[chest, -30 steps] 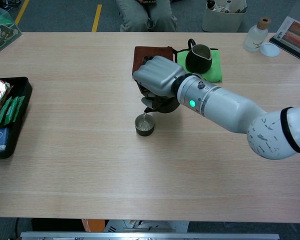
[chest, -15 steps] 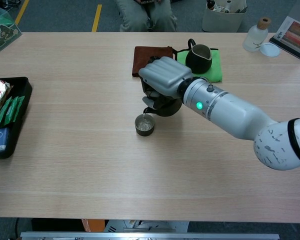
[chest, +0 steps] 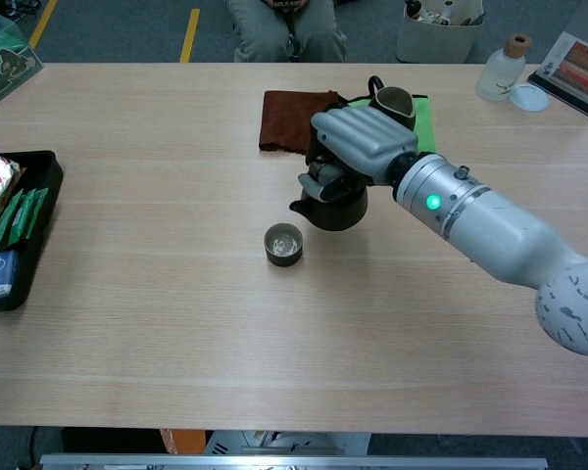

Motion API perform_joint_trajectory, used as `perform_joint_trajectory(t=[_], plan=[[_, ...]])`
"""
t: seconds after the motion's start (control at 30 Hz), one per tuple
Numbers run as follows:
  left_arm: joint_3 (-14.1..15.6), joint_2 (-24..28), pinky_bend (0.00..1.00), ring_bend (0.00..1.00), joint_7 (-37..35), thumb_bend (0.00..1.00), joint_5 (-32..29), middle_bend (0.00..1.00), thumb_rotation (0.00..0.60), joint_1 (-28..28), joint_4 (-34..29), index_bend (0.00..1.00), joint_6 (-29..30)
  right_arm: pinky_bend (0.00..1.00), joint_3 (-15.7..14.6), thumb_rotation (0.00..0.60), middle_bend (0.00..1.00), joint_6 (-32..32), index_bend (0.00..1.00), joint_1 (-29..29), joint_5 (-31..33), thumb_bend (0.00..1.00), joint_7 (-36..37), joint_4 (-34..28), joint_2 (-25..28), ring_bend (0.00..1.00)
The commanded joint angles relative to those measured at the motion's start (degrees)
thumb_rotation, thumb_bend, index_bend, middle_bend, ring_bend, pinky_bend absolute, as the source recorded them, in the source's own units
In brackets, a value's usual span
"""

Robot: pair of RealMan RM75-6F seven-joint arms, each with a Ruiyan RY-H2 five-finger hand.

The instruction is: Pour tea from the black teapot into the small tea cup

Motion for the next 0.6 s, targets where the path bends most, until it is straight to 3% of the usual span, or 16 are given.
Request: perform_joint_trajectory(t=[0.03, 0.3, 0.6], plan=[[-0.1, 0.1, 0.18, 0.19, -0.1, 0.28, -0.3, 0.21, 0.6, -0.1, 0.0, 0.21, -0.4, 0.11, -0.7, 0.6, 1.0, 0.2, 1.0, -2.3, -1.8, 0.44, 3.4, -0.1, 2.0, 0.97], [0.0, 0.0, 0.18, 0.19, -0.7, 0.28, -1.0, 0.21, 0.6, -0.3, 0.0, 0.21, -1.7, 0.11, -2.0, 0.6, 1.0, -0.8, 1.0, -5.9, -4.2, 0.44, 9.5, 2.2, 4.9, 0.97], [0.0, -0.6, 0.18, 0.19, -0.7, 0.28, -1.5, 0.21, 0.6, -0.5, 0.2, 0.21, -2.5, 0.11, -2.7, 0.6, 0.99, -2.7, 1.0, -8.2, -5.3, 0.44, 12.7, 6.0, 4.3, 0.95]])
